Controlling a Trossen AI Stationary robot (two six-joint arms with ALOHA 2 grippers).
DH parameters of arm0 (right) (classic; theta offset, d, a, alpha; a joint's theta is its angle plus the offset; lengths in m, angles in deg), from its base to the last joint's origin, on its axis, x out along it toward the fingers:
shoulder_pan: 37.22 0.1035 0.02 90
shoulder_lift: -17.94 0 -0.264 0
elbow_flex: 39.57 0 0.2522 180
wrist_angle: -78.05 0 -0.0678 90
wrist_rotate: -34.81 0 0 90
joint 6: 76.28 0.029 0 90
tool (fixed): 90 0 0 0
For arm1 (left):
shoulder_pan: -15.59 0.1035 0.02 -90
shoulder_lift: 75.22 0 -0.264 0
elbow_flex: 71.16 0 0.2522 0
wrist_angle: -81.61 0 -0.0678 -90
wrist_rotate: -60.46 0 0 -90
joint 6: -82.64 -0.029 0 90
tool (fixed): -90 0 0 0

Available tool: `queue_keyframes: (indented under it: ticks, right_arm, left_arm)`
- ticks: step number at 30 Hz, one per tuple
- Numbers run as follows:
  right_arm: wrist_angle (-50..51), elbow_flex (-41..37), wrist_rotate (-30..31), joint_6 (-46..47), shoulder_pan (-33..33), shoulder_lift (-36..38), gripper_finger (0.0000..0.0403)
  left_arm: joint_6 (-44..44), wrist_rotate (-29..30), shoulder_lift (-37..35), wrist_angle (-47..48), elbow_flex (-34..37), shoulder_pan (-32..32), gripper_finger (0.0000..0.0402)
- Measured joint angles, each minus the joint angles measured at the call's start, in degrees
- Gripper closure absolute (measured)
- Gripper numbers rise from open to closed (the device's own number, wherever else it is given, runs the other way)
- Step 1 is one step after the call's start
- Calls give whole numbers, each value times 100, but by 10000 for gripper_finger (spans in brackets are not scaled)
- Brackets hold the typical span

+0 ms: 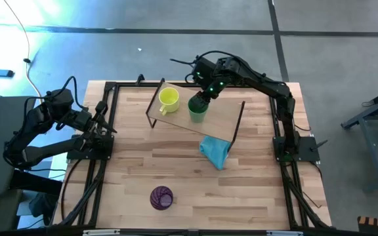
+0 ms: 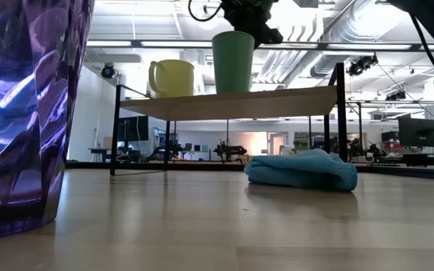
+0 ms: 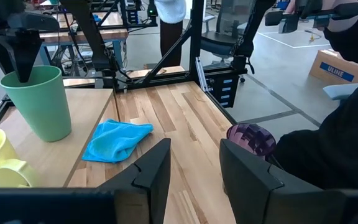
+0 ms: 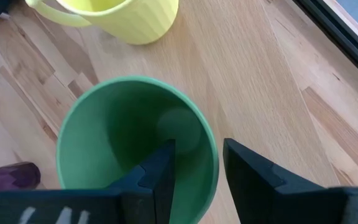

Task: Stack small to large cups/mugs on shelf
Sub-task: Put the violet cup on the shelf

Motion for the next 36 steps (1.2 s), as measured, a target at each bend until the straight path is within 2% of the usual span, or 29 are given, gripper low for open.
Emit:
queue_keyframes:
  ticks: [10, 23, 30, 36]
  right_arm:
    - [62, 7, -2, -2, -11, 167, 277]
    - [36, 9, 64, 81, 71, 888, 277]
    - [45, 9, 335, 8, 413, 1363, 277]
    - [45, 9, 865, -33, 1070, 1797, 277]
  left_arm:
    - [0, 0, 0, 0, 0, -1, 275]
    - [1, 0, 0, 0, 0, 1, 275]
    - [100, -1, 0, -2, 0, 1, 275]
    - [194, 0, 0, -2, 0, 0, 275]
